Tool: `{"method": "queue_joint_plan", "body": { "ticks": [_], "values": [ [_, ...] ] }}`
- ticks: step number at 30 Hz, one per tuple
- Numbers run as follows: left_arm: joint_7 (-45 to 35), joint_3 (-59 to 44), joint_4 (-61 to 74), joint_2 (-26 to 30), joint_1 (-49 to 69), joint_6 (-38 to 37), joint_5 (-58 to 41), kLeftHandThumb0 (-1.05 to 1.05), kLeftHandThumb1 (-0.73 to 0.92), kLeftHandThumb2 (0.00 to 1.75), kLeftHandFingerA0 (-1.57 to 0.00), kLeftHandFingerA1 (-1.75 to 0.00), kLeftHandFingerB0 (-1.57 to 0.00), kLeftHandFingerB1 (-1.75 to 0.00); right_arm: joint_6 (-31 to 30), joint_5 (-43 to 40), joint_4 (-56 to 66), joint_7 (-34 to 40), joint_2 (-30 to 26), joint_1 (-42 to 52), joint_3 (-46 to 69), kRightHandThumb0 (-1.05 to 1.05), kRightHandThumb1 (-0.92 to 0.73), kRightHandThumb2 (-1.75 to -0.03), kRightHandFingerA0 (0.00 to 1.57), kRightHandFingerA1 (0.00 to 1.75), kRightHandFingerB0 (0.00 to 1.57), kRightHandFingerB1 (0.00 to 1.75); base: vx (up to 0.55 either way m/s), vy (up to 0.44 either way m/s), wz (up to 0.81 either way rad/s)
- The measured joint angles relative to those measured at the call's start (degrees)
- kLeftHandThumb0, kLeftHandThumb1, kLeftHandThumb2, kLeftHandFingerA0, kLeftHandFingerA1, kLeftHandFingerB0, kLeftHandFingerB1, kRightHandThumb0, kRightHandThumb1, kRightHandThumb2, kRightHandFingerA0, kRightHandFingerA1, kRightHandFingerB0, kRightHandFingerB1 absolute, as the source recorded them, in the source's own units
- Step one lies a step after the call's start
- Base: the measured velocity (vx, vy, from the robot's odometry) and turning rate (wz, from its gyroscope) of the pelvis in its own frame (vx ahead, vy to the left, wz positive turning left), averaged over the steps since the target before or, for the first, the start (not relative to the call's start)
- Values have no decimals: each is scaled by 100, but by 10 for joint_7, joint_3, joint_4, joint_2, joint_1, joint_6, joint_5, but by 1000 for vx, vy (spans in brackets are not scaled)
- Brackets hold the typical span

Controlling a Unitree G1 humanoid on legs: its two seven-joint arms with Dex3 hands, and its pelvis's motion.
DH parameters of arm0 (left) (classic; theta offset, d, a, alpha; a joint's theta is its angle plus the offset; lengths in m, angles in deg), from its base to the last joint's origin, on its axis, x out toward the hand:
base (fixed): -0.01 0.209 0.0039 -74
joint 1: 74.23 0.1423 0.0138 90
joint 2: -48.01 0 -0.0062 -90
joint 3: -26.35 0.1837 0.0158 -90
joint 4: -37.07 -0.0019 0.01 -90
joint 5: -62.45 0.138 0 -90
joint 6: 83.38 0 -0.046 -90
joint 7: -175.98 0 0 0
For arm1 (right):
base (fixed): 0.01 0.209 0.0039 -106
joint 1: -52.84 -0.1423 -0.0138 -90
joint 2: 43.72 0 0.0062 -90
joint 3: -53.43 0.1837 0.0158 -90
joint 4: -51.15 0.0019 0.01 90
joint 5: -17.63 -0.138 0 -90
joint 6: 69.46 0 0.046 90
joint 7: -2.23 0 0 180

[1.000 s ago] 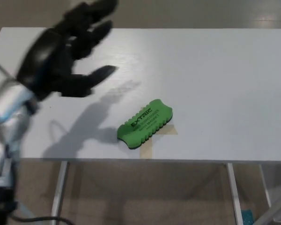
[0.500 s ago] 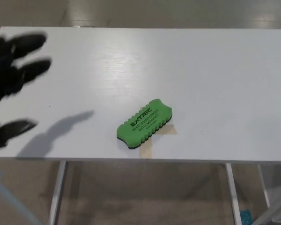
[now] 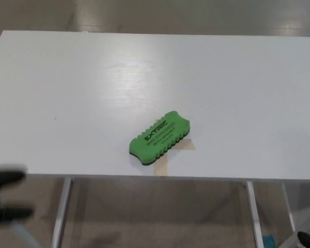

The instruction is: Use the left hand to press on the green eraser and wipe the desk from center to the left and then back to center.

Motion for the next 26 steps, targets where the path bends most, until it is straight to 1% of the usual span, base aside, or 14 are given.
{"method": "queue_joint_plan", "body": {
  "ticks": [1,4,5,6,7,10,13,19,21,22,26],
  "values": [
    [0,7,-28,0,2,-3,5,-48,39,70,-78,-58,-57,-50,0,0,0,1,0,2,1,-49,-77,-64,74,47,52,36,0,0,0],
    [5,17,-73,-3,2,-8,16,-47,38,70,-77,-58,-58,-51,-1,1,0,2,0,4,1,-48,-77,-64,74,47,51,36,0,0,0],
    [17,22,-108,-8,-1,-10,25,-41,38,69,-71,-56,-60,-51,-1,2,0,3,1,5,1,-48,-77,-64,74,47,51,36,0,0,0],
    [25,26,-128,-11,-5,-12,29,-41,38,69,-71,-56,-60,-51,-1,2,0,4,1,5,1,-48,-77,-64,74,47,51,36,0,0,0],
    [41,31,-162,-18,-12,-15,38,-30,48,55,-71,-45,-60,-39,-1,3,-2,6,1,5,1,-48,-78,-64,74,48,50,35,0,0,0],
    [65,37,-208,-30,-24,-18,49,-30,48,55,-71,-45,-60,-39,-1,5,-6,7,2,5,0,-48,-78,-64,74,48,50,35,0,0,0],
    [97,43,-262,-47,-41,-23,61,-29,51,56,-68,-44,-53,-38,-1,7,-17,9,3,5,-2,-48,-80,-64,72,49,48,35,0,0,0],
    [155,56,-362,-83,-77,-36,84,-31,51,56,-66,-43,-52,-37,-1,9,-43,10,3,-1,-8,-47,-80,-64,72,49,48,35,0,0,0],
    [173,63,-387,-94,-88,-42,93,-32,52,56,-67,-44,-52,-37,-1,9,-52,10,3,-4,-11,-46,-79,-65,73,49,48,35,0,0,0],
    [192,72,-410,-105,-99,-50,102,-32,52,56,-70,-44,-53,-37,-1,10,-61,12,2,-7,-14,-46,-79,-65,73,49,49,35,0,0,0],
    [220,87,-442,-120,-116,-65,118,-34,52,56,-71,-45,-52,-37,-1,13,-75,15,2,-11,-19,-47,-79,-64,73,50,50,36,0,0,0]
  ]
}}
